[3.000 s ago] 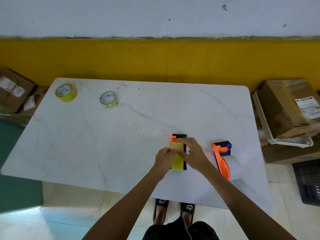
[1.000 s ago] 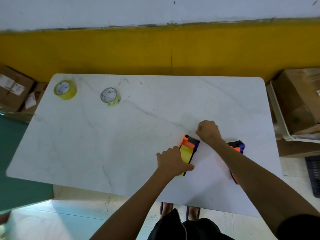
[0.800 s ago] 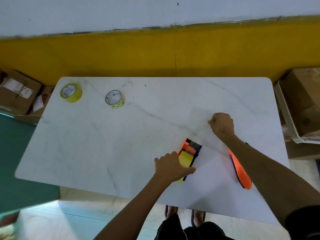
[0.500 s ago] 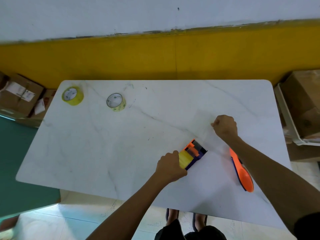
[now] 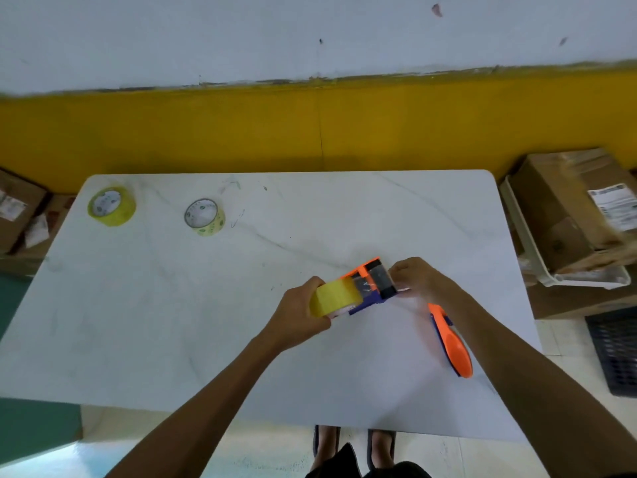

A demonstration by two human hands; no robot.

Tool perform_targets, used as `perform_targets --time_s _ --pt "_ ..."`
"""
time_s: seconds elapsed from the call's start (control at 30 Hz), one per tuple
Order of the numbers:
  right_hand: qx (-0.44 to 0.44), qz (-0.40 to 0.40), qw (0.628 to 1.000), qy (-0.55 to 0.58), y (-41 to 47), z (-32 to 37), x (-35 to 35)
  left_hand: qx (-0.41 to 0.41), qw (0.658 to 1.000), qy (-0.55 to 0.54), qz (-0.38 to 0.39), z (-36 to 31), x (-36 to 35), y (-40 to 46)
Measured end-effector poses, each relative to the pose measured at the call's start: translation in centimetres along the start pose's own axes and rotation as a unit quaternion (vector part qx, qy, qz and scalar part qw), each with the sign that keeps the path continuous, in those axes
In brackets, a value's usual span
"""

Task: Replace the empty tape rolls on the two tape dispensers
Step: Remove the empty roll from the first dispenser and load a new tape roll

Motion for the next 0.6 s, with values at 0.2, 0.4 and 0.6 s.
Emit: perform_targets --time_s 0.2,0.4,0.6 --pt "0.042 0.208 0.915 0.342 -2.3 2.1 -3.8 0.008 0.99 -0.123 -0.061 -2.2 2.1 0.7" --pt "0.132 0.086 0.869 0.469 -2.4 4.2 -5.5 0.052 0.971 -0.178 -0.153 -5.0 3.4 1.2" --pt "0.025 0.028 0.816 0.577 -2.9 -1.6 -9.5 0.19 0.952 -0.2 -0.134 -4.8 0.9 2.4"
Point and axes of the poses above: each hand's wrist, its own y-axis towards the middle knuckle, its own x-axis out of the back of the hand, z = x × y, the point moved 6 cm from there along y, towards the middle knuckle, and after that the axes turned 3 degrees about y, right-handed, at the moved point
